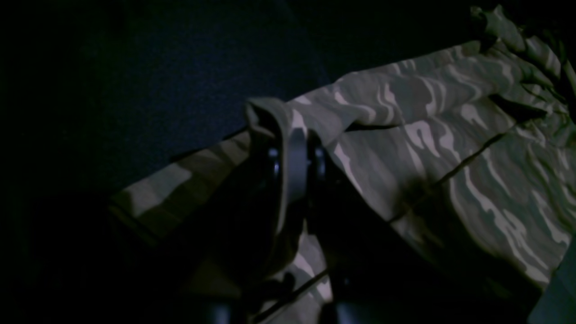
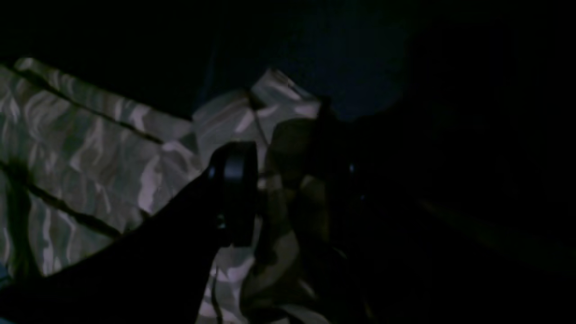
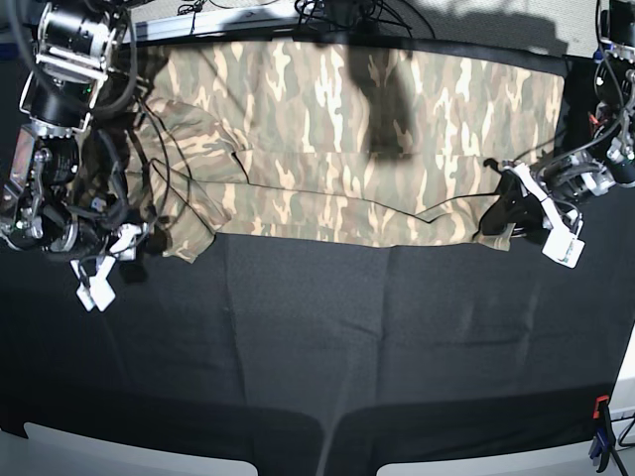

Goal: Layout the t-shirt on the table in an organized manner, then fold the t-shirt properly
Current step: 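Release the hem and press the folded edge with the right gripper, then smooth the folded shirt's side edge with the right gripper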

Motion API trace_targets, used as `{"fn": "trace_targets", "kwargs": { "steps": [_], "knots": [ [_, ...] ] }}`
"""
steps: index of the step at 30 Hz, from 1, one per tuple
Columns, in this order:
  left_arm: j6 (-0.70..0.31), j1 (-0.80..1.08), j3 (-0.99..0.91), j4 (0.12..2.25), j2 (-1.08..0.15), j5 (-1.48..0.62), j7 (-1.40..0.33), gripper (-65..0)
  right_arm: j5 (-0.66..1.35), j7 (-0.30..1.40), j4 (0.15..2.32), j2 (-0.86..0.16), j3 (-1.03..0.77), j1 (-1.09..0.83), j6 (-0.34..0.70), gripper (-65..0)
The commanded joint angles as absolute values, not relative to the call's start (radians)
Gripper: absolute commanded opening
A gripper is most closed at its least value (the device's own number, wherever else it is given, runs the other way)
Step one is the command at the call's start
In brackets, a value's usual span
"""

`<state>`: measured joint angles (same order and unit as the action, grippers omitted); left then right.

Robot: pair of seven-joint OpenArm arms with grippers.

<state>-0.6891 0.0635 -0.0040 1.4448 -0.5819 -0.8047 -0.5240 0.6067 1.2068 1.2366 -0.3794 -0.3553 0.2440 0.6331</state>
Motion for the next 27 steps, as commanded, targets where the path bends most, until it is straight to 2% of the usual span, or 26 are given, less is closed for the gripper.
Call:
{"fn": "trace_targets", "kwargs": {
  "steps": [1, 8, 13, 18, 23, 27],
  "knots": [
    [-0.698, 0.050, -0.014, 1.462, -0.598, -0.821, -0.496, -65.0, 0.632, 1.201, 1.250, -0.395, -0.358, 0.271, 0.649, -40.7],
    [-0.698, 0.050, -0.013, 1.462, -0.598, -0.821, -0.496, -65.0, 0.795, 1.306, 1.250, -0.393, -0.358, 0.272, 0.676, -44.8],
    [-0.698, 0.050, -0.014, 1.462, -0.599, -0.821, -0.496, -65.0, 0.785, 1.319, 1.250, -0.393, -0.358, 0.271, 0.681, -45.0],
    [-0.698, 0.050, -0.013, 1.462, -0.598, -0.821, -0.496, -65.0, 0.785, 1.317, 1.250, -0.393, -0.358, 0.271, 0.681, -55.3],
    [-0.698, 0.050, -0.014, 1.462, -0.598, -0.821, -0.496, -65.0, 0.689, 1.252, 1.250, -0.393, -0.358, 0.298, 0.685, -54.1],
    [-0.698, 0.050, -0.013, 1.462, -0.598, -0.821, -0.496, -65.0, 0.675, 1.238, 1.250, -0.390, -0.358, 0.340, 0.685, -44.1]
  ]
}}
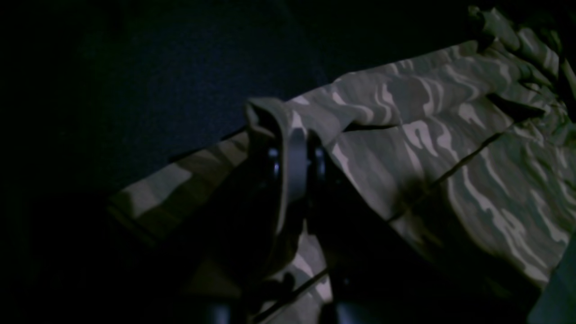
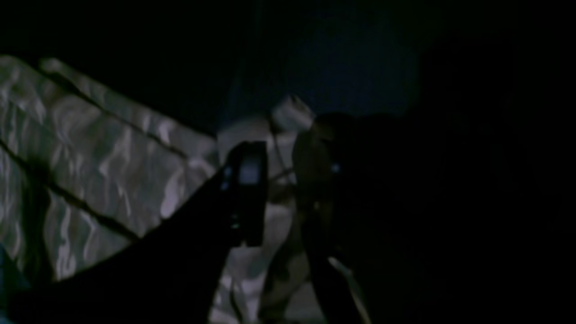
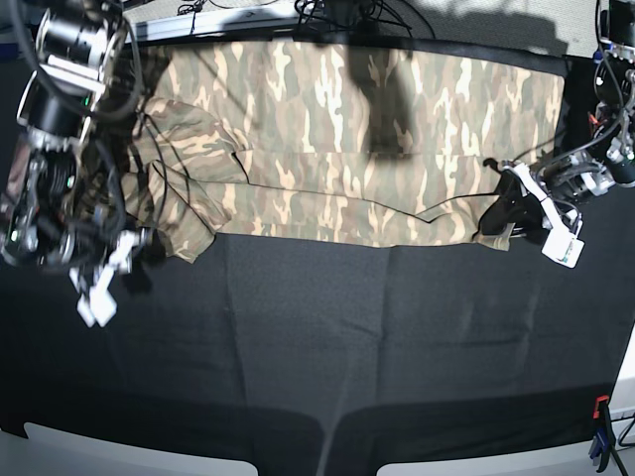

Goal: Layout the t-shirt on the table in an organized manner, then fold the t-shirt properly
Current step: 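Smooth the folded shirt's side edge with the right gripper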

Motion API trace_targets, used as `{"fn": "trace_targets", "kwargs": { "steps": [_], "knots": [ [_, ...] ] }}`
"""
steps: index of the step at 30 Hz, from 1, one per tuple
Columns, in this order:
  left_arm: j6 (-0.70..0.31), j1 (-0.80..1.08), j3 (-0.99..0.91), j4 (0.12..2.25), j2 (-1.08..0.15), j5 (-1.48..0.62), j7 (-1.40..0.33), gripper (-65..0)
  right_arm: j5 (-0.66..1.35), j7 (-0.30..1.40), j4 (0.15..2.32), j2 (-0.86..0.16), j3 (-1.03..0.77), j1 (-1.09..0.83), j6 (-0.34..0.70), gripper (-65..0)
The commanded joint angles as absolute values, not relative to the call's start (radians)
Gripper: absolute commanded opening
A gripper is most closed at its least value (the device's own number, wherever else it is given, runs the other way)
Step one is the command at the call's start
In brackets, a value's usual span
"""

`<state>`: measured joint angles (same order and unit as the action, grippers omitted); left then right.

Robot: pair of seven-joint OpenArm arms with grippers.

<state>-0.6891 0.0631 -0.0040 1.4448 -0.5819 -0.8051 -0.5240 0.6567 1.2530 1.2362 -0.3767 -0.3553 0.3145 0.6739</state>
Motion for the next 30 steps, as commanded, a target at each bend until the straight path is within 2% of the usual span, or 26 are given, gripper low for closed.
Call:
{"fn": "trace_targets", "kwargs": {
  "steps": [1, 3, 7, 11, 20, 30],
  "knots": [
    [-0.698, 0.050, -0.014, 1.462, -0.598, -0.821, -0.494, -65.0, 0.695, 1.238, 1.250, -0.390, -0.358, 0.350, 0.685, -40.9],
    [-0.698, 0.050, -0.013, 1.462, -0.599, -0.821, -0.493, -65.0, 0.755, 1.238, 1.250, -0.390, -0.358, 0.358, 0.685, -36.4],
    [-0.698, 0.050, -0.013, 1.462, -0.599, -0.821, -0.493, -65.0, 0.845, 1.250, 1.250, -0.391, -0.358, 0.358, 0.685, -36.2],
    [-0.698, 0.050, -0.013, 1.462, -0.599, -0.821, -0.493, -65.0, 0.849, 1.250, 1.250, -0.390, -0.358, 0.358, 0.685, -36.2],
    [-0.698, 0.050, -0.013, 1.462, -0.599, -0.820, -0.395, -65.0, 0.684, 1.269, 1.250, -0.390, -0.358, 0.358, 0.681, -36.2],
    [-0.698, 0.050, -0.014, 1.462, -0.599, -0.813, -0.437, -65.0, 0.627, 1.269, 1.221, -0.372, -0.358, 0.360, 0.646, -36.3]
  ]
}}
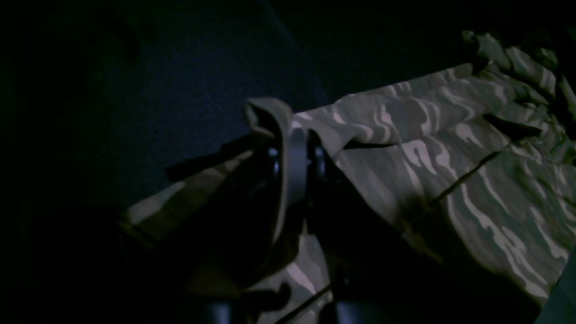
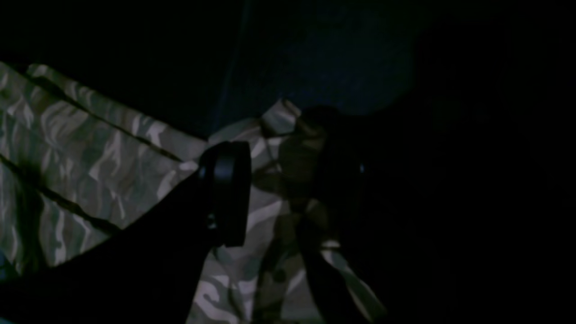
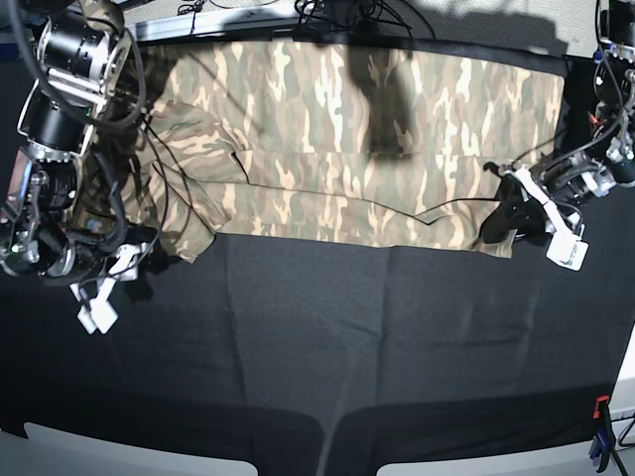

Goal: Layout the t-shirt on the table in an organized manner, then fold the t-shirt properly
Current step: 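Smooth the folded shirt's side edge with the right gripper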

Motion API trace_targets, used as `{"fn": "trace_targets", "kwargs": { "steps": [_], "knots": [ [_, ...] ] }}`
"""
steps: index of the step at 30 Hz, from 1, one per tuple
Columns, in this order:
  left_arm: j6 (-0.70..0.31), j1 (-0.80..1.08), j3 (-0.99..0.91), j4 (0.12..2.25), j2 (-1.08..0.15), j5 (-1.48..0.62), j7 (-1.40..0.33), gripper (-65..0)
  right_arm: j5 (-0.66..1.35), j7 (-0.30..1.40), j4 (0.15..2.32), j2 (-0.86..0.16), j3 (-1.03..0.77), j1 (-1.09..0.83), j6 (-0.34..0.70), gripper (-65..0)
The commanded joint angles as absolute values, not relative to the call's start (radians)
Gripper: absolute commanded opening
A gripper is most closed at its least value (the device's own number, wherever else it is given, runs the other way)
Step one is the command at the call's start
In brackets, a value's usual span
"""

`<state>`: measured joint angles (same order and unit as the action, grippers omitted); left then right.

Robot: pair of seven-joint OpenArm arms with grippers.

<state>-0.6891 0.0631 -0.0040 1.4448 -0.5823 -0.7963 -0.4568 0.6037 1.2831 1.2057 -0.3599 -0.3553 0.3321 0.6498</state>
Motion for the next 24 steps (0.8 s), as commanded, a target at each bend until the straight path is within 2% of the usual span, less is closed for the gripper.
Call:
{"fn": "trace_targets", "kwargs": {
  "steps": [1, 9, 24],
  "knots": [
    [-0.698, 0.050, -0.013, 1.462, -0.599, -0.813, -0.437, -65.0, 0.628, 1.269, 1.211, -0.368, -0.358, 0.360, 0.646, -36.3],
    [-0.698, 0.050, -0.013, 1.462, -0.599, -0.813, -0.437, -65.0, 0.627, 1.268, 1.126, -0.340, -0.358, 0.360, 0.647, -36.4],
    [-0.698, 0.050, -0.014, 1.462, -0.599, -0.813, -0.437, -65.0, 0.632, 1.291, 1.125, -0.338, -0.325, 0.359, 0.628, -36.4]
  ]
}}
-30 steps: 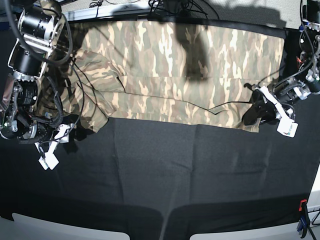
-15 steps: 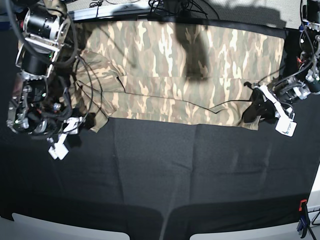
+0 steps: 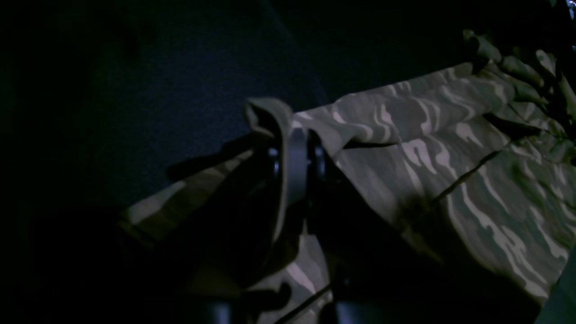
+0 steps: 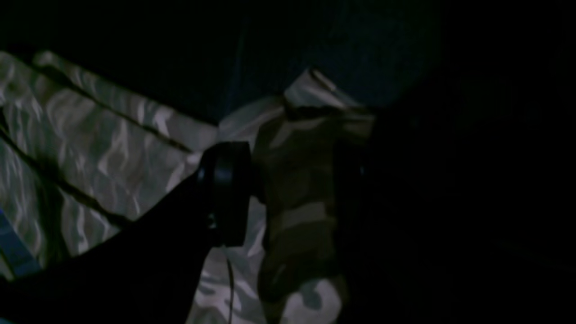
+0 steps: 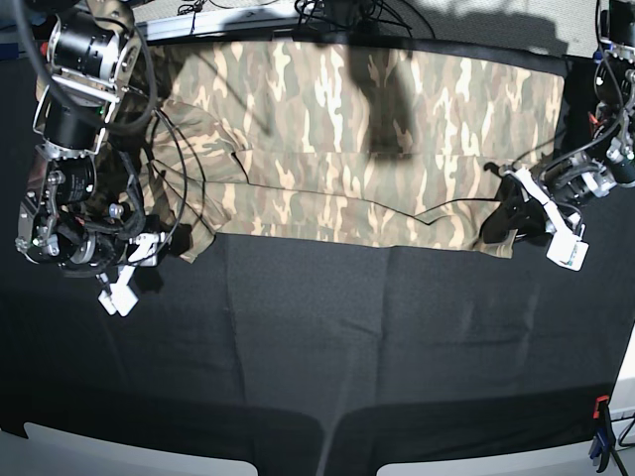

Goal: Layout the t-shirt on the table in an organized manner, then fold the t-shirt properly
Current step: 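Smooth the folded shirt's side edge with the right gripper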

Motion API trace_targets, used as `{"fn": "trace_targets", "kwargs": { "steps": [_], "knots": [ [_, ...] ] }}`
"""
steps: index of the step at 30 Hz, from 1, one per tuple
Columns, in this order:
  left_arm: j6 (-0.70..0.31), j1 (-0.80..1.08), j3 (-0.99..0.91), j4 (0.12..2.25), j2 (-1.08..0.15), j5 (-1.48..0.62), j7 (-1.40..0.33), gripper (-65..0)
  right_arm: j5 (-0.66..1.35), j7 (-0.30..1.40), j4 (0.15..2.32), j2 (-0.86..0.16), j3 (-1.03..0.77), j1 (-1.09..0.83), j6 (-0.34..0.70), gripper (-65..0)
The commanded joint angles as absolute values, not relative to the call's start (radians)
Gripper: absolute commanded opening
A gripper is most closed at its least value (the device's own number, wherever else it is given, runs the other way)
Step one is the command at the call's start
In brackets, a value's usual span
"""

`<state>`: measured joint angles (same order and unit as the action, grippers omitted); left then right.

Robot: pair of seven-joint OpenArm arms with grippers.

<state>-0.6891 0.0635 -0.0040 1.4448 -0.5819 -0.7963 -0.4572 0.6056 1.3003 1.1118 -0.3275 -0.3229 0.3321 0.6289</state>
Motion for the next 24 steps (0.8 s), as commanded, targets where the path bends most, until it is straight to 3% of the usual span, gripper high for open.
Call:
{"fn": "trace_targets", "kwargs": {
  "steps": [1, 8, 15, 20, 24],
  "knots": [
    [-0.698, 0.050, -0.013, 1.462, -0.599, -0.813, -0.437, -65.0, 0.632, 1.293, 1.125, -0.338, -0.305, 0.359, 0.628, -36.4],
    [-0.698, 0.050, -0.014, 1.462, -0.599, -0.813, -0.437, -65.0, 0.631, 1.301, 1.126, -0.339, -0.143, 0.369, 0.628, -36.4],
    [-0.698, 0.050, -0.013, 1.462, -0.599, -0.813, -0.437, -65.0, 0.631, 1.301, 1.126, -0.343, -0.139, 0.419, 0.628, -36.7],
    [-0.698, 0.050, -0.014, 1.462, -0.599, -0.813, -0.437, -65.0, 0.631, 1.302, 1.126, -0.343, -0.139, 0.429, 0.628, -49.1],
    [-0.698, 0.050, -0.014, 1.462, -0.599, -0.813, -0.437, -65.0, 0.598, 1.302, 1.126, -0.343, -0.139, 0.429, 0.628, -49.0]
  ]
}}
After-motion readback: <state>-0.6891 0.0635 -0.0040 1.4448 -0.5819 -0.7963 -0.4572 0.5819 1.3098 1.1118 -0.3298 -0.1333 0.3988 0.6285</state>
